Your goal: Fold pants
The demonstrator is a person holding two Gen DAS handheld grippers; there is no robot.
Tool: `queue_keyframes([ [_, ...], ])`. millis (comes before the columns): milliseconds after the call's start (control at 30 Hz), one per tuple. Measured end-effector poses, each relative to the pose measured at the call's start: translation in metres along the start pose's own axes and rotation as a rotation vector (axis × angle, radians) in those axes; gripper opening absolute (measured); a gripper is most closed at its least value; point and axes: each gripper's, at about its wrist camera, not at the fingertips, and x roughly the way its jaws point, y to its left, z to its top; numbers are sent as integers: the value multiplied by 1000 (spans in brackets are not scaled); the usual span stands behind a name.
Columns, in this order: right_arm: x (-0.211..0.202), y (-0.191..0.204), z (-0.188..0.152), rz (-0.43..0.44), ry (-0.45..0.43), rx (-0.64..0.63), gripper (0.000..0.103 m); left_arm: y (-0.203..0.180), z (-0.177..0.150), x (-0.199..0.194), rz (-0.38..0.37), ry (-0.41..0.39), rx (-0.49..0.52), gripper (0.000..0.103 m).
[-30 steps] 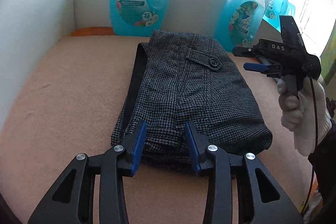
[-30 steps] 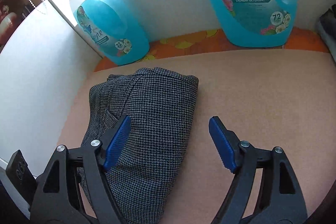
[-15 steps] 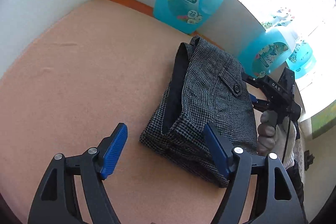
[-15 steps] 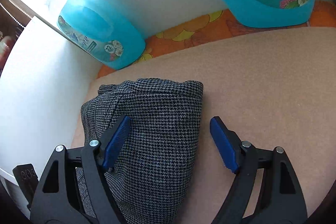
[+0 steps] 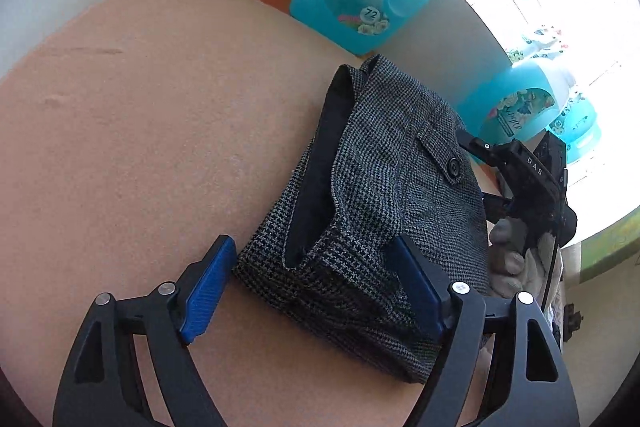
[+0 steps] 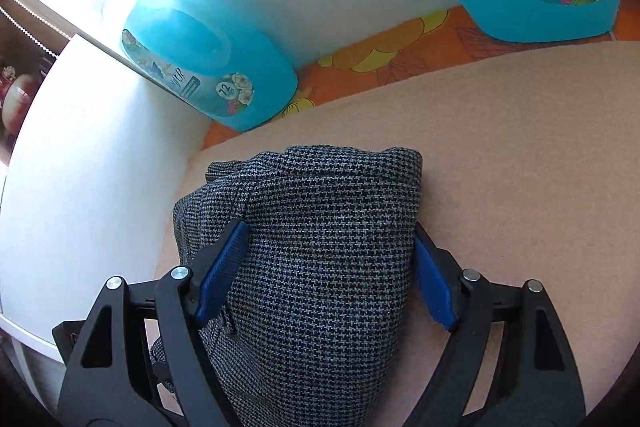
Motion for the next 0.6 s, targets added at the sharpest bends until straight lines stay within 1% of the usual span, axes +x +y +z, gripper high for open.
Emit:
queue_keyframes([
  [33,0,-1,0,-1,1,2,79,-2,0,2,0,-10,8,79],
  [67,0,-1,0,-1,-1,5,76,-2,0,3,-7,-19,5,70],
  [100,0,-2,0,-1,-1,7,72,0,-1,5,-17,-28,-9,65],
  [133,-2,-3,-1,-4,-1,10,68,1,-1,5,-21,-44,-22,64],
  [167,-2,-4,-1,-4,-5,17,62,1,0,6,-15,-53,-23,55],
  [200,-3,-5,-1,0,-8,22,53,0,0,6,-14,-58,-17,47],
  [233,-4,-6,-1,0,-11,23,49,0,0,6,-11,-67,-13,42],
  [300,-7,-5,-2,3,-17,20,39,-1,2,3,-18,-84,-12,30],
  [400,-14,4,-1,-9,-34,-9,29,-4,3,-3,-24,-104,9,25],
  [500,-24,20,-1,-36,-60,-56,24,-9,4,-6,-27,-121,28,23],
  [600,-34,39,-5,-69,-85,-128,23,-12,3,-11,-36,-138,34,22],
])
